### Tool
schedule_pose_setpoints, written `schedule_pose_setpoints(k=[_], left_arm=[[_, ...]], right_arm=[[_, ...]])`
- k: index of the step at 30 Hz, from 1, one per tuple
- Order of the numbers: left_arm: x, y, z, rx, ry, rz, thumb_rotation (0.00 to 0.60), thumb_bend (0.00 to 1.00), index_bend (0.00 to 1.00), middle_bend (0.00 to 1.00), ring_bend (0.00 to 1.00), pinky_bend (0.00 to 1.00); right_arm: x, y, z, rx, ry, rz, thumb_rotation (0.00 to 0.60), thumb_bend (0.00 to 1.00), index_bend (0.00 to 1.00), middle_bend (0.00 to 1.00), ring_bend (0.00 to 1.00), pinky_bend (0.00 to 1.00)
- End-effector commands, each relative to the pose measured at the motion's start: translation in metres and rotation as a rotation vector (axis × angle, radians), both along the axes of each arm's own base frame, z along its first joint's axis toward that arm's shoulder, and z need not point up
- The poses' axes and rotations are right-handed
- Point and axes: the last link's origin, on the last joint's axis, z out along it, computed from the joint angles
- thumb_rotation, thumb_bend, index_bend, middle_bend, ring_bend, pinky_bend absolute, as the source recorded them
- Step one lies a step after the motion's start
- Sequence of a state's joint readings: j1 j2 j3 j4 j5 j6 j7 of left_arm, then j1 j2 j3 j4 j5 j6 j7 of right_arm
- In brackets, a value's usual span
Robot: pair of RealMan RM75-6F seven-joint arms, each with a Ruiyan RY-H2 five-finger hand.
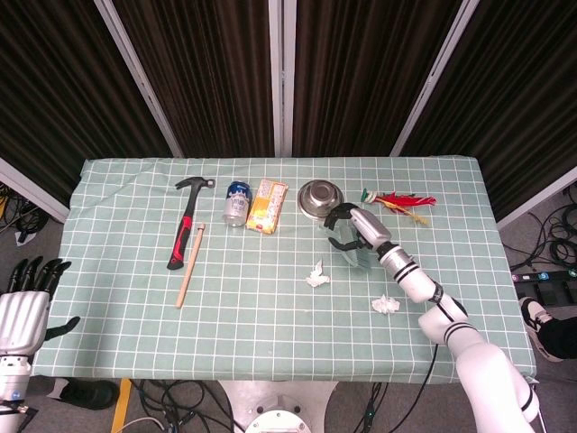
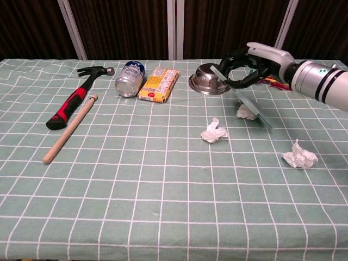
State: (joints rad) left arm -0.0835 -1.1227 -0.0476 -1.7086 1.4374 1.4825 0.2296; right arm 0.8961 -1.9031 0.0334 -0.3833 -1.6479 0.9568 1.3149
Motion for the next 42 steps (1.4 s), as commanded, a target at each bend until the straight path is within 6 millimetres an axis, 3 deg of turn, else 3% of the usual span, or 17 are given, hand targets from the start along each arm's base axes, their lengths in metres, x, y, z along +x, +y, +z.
schedule_pose_setpoints(k=[1,8,14,18,25,31,37,42], left_arm=[[0.000,0.000,0.000,0.001,0.001,0.000,0.600,0.00,0.15,0.13,0.05,0.05],[-0.001,-0.003,0.000,0.003,-0.004,0.005,0.600,0.00,0.15,0.13,0.05,0.05],[-0.003,-0.005,0.001,0.008,-0.010,0.010,0.600,0.00,0.15,0.13,0.05,0.05],[-0.002,-0.005,0.001,0.008,-0.011,0.002,0.600,0.00,0.15,0.13,0.05,0.05],[-0.002,-0.003,0.001,0.005,-0.020,-0.010,0.600,0.00,0.15,0.13,0.05,0.05],[-0.002,-0.002,-0.001,-0.009,-0.038,-0.015,0.600,0.00,0.15,0.13,0.05,0.05],[-0.003,0.000,-0.002,-0.014,-0.046,-0.021,0.600,0.00,0.15,0.13,0.05,0.05],[-0.003,0.002,-0.003,-0.022,-0.054,-0.030,0.600,0.00,0.15,0.13,0.05,0.05]], right_arm=[[0.023,0.006,-0.012,0.052,-0.081,0.059,0.600,0.44,0.66,0.59,0.21,0.13],[0.048,0.017,-0.025,0.115,-0.178,0.113,0.600,0.44,0.66,0.59,0.21,0.13],[0.048,0.026,-0.025,0.139,-0.229,0.132,0.600,0.44,0.67,0.59,0.21,0.13],[0.041,0.030,-0.010,0.118,-0.292,0.132,0.600,0.45,0.67,0.59,0.21,0.13],[0.006,0.047,0.038,-0.039,-0.237,0.145,0.600,0.47,0.67,0.59,0.21,0.13],[-0.033,0.100,0.071,-0.132,-0.107,0.057,0.600,0.52,0.66,0.59,0.21,0.13],[-0.065,0.145,0.087,-0.227,-0.048,-0.092,0.600,0.57,0.66,0.59,0.21,0.12],[-0.075,0.168,0.081,-0.260,-0.037,-0.181,0.600,0.60,0.65,0.58,0.21,0.10]])
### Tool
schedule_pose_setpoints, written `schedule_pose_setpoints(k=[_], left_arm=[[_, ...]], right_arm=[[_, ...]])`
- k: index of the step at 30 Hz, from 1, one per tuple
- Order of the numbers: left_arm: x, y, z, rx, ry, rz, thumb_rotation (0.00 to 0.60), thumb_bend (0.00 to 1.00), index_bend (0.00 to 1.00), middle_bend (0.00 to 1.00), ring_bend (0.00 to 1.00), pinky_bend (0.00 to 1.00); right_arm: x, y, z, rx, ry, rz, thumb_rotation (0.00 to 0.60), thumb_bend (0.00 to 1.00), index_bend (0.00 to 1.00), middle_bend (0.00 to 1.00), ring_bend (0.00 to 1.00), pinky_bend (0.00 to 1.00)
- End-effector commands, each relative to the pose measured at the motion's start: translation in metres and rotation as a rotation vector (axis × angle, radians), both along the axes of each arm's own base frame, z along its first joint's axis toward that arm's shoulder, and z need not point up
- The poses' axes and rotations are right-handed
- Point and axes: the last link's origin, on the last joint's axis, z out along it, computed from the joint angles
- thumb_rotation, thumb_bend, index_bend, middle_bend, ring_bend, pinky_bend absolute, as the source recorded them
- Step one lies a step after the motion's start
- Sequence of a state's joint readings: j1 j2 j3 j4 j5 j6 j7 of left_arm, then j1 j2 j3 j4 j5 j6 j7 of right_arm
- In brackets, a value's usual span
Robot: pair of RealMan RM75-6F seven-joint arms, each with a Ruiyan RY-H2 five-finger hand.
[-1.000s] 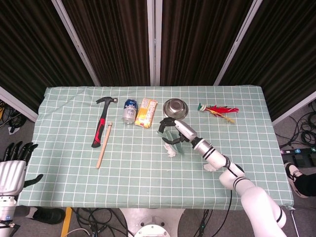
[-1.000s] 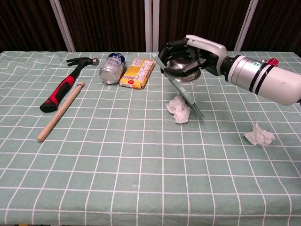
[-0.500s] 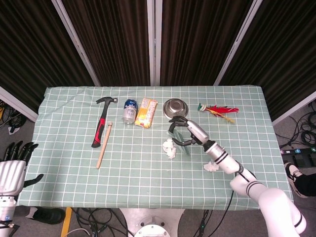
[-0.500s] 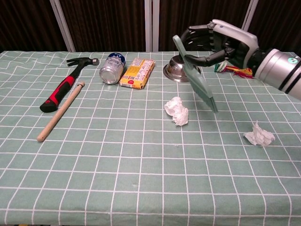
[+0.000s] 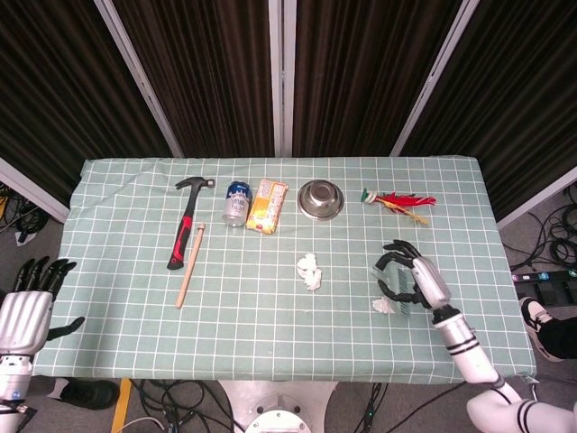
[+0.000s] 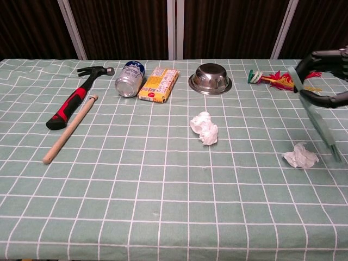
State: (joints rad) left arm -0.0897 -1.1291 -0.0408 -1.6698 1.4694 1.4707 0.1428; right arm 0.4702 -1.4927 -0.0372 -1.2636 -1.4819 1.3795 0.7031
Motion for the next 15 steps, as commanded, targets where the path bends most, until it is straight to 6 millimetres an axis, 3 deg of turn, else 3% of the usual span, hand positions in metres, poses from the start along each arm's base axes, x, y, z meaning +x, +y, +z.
schedule_pose_setpoints(k=[1,7,15], left_arm=[[0.000,0.001,0.000,-0.002,-0.003,-0.004,0.600,0.00,0.15,0.13,0.05,0.05],[-0.001,0.000,-0.001,-0.004,-0.011,-0.006,0.600,0.00,0.15,0.13,0.05,0.05],[-0.005,-0.003,0.000,-0.002,-0.031,0.006,0.600,0.00,0.15,0.12,0.05,0.05]], right_arm=[[-0.009,0.016,-0.002,-0.028,0.011,-0.079,0.600,0.61,0.65,0.58,0.21,0.10],[-0.001,0.018,-0.030,-0.025,0.009,-0.086,0.600,0.62,0.65,0.57,0.21,0.08],[0.024,-0.001,-0.066,-0.025,-0.002,-0.061,0.600,0.62,0.65,0.57,0.21,0.07]])
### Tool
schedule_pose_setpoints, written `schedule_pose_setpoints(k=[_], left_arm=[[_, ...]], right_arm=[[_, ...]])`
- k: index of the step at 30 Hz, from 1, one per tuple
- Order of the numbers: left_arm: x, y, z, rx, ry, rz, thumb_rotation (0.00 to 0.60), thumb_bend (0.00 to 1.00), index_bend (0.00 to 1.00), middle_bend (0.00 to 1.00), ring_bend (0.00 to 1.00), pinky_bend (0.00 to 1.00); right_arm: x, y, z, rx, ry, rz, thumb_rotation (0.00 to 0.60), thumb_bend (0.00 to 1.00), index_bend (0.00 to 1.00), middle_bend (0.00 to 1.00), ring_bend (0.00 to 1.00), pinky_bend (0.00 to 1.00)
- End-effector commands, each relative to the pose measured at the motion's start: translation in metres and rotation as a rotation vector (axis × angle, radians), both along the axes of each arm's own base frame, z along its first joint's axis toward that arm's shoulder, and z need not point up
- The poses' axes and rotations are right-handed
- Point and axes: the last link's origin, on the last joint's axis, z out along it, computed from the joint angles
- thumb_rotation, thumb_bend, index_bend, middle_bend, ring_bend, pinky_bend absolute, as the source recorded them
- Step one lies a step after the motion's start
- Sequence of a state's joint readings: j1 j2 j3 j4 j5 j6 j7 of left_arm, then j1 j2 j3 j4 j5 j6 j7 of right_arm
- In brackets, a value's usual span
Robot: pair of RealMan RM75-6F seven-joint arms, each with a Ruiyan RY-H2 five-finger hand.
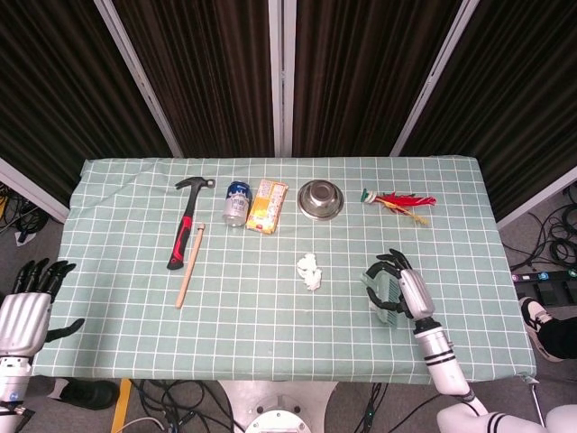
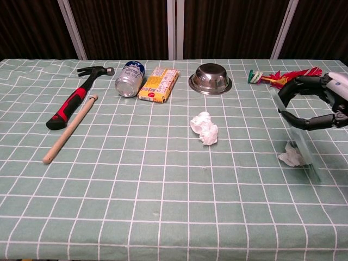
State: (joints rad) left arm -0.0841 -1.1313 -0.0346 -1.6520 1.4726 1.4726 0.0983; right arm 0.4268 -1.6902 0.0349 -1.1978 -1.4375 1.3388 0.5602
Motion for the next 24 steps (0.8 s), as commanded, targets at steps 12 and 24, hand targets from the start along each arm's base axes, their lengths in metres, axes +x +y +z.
schedule_pose_setpoints(k=[12,24], left_arm=[[-0.004,-0.005,0.000,0.007,-0.015,0.010,0.600,0.00,0.15,0.12,0.05,0.05],[-0.004,-0.006,0.000,0.004,-0.011,0.020,0.600,0.00,0.15,0.12,0.05,0.05]], right_arm=[[0.082,-0.063,-0.052,0.013,-0.020,0.148,0.600,0.62,0.65,0.57,0.21,0.07],[0.114,-0.075,-0.079,0.038,-0.051,0.239,0.600,0.62,0.65,0.57,0.21,0.07]])
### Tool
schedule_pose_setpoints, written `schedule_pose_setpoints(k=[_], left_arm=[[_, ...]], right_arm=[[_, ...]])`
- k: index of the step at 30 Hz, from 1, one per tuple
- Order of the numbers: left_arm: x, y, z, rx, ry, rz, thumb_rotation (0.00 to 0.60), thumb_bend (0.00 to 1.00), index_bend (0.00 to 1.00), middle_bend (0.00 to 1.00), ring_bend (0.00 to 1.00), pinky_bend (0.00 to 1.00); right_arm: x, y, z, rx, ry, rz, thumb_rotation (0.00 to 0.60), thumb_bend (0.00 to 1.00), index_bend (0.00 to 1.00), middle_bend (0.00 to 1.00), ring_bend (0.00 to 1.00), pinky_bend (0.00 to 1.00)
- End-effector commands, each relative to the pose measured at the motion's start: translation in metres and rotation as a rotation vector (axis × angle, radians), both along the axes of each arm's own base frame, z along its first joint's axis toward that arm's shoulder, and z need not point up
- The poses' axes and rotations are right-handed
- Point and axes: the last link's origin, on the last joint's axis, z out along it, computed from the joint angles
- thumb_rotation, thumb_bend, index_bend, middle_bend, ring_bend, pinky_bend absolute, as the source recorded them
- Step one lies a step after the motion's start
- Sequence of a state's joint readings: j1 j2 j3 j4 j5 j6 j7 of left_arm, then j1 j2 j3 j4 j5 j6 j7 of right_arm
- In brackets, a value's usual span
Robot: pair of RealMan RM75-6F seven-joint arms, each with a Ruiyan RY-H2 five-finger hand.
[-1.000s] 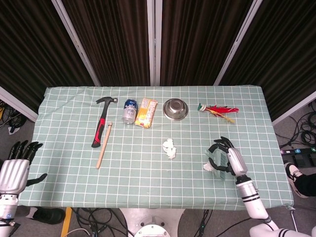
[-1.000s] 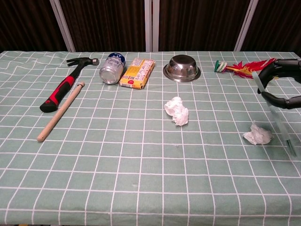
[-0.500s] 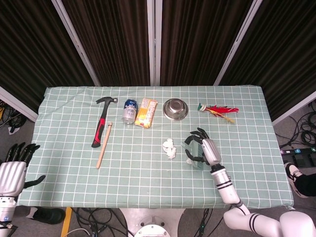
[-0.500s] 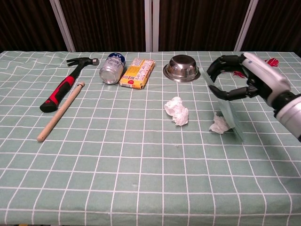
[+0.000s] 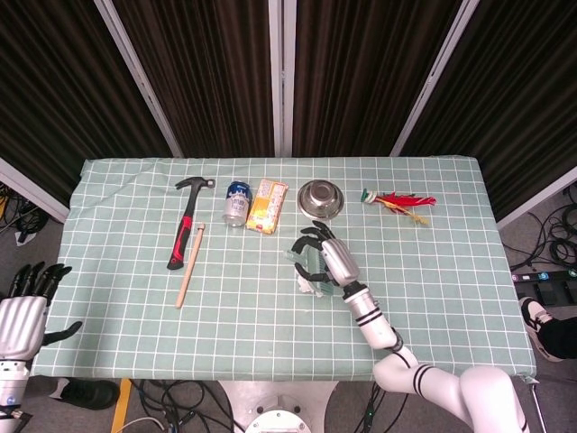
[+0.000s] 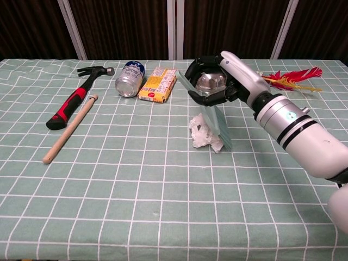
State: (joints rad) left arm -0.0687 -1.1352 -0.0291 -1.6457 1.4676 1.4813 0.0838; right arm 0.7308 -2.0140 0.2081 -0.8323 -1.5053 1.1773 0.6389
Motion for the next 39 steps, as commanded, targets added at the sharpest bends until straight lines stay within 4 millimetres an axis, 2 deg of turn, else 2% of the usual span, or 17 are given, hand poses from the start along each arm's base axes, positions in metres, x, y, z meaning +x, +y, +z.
schedule_pose_setpoints(k=[1,4,6,10,14,16,20,25,29,32,34,36,39], left_arm=[[0.000,0.000,0.000,-0.002,0.001,0.000,0.600,0.00,0.15,0.12,0.05,0.05],[0.000,0.000,0.001,0.001,0.001,0.000,0.600,0.00,0.15,0.12,0.05,0.05],[0.000,-0.001,0.002,0.006,0.000,0.001,0.600,0.00,0.15,0.12,0.05,0.05],[-0.001,-0.002,0.003,0.008,0.001,0.003,0.600,0.00,0.15,0.12,0.05,0.05],[0.002,0.000,0.001,0.006,0.001,-0.012,0.600,0.00,0.15,0.12,0.05,0.05],[0.004,0.001,0.001,0.006,0.003,-0.019,0.600,0.00,0.15,0.12,0.05,0.05],[0.006,0.000,0.001,0.009,0.006,-0.026,0.600,0.00,0.15,0.12,0.05,0.05],[0.007,-0.002,0.002,0.011,0.010,-0.025,0.600,0.00,0.15,0.12,0.05,0.05],[0.006,-0.003,0.003,0.014,0.012,-0.019,0.600,0.00,0.15,0.12,0.05,0.05],[0.007,-0.004,0.003,0.012,0.010,-0.019,0.600,0.00,0.15,0.12,0.05,0.05],[0.007,-0.004,0.002,0.011,0.008,-0.024,0.600,0.00,0.15,0.12,0.05,0.05],[0.008,-0.004,0.002,0.012,0.006,-0.026,0.600,0.00,0.15,0.12,0.05,0.05],[0.007,-0.003,0.003,0.016,0.009,-0.027,0.600,0.00,0.15,0.12,0.05,0.05]], right_arm=[[0.003,0.000,-0.003,0.002,-0.003,0.016,0.600,0.62,0.65,0.57,0.21,0.07],[-0.002,0.000,0.002,-0.007,-0.004,0.022,0.600,0.62,0.65,0.57,0.21,0.07],[-0.010,-0.001,0.014,-0.025,-0.007,0.032,0.600,0.62,0.65,0.57,0.21,0.07],[-0.032,-0.007,0.053,-0.086,0.051,0.051,0.600,0.62,0.65,0.57,0.21,0.07],[-0.067,-0.018,0.089,-0.075,0.254,0.026,0.600,0.62,0.64,0.57,0.21,0.07],[-0.080,-0.021,0.097,-0.053,0.368,0.016,0.600,0.62,0.61,0.57,0.20,0.07],[-0.105,-0.023,0.101,0.004,0.593,0.003,0.600,0.61,0.55,0.53,0.16,0.07],[-0.120,-0.022,0.088,0.041,0.711,-0.009,0.600,0.58,0.50,0.50,0.13,0.06],[-0.130,-0.020,0.079,0.056,0.803,-0.002,0.600,0.53,0.35,0.42,0.07,0.02],[-0.131,-0.016,0.077,0.060,0.810,-0.006,0.600,0.48,0.25,0.37,0.05,0.01],[-0.131,-0.012,0.081,0.060,0.775,-0.020,0.600,0.47,0.21,0.35,0.04,0.01],[-0.133,-0.006,0.092,0.052,0.748,-0.039,0.600,0.47,0.16,0.32,0.03,0.01],[-0.139,0.007,0.124,-0.028,0.735,-0.053,0.600,0.45,0.12,0.26,0.01,0.00]])
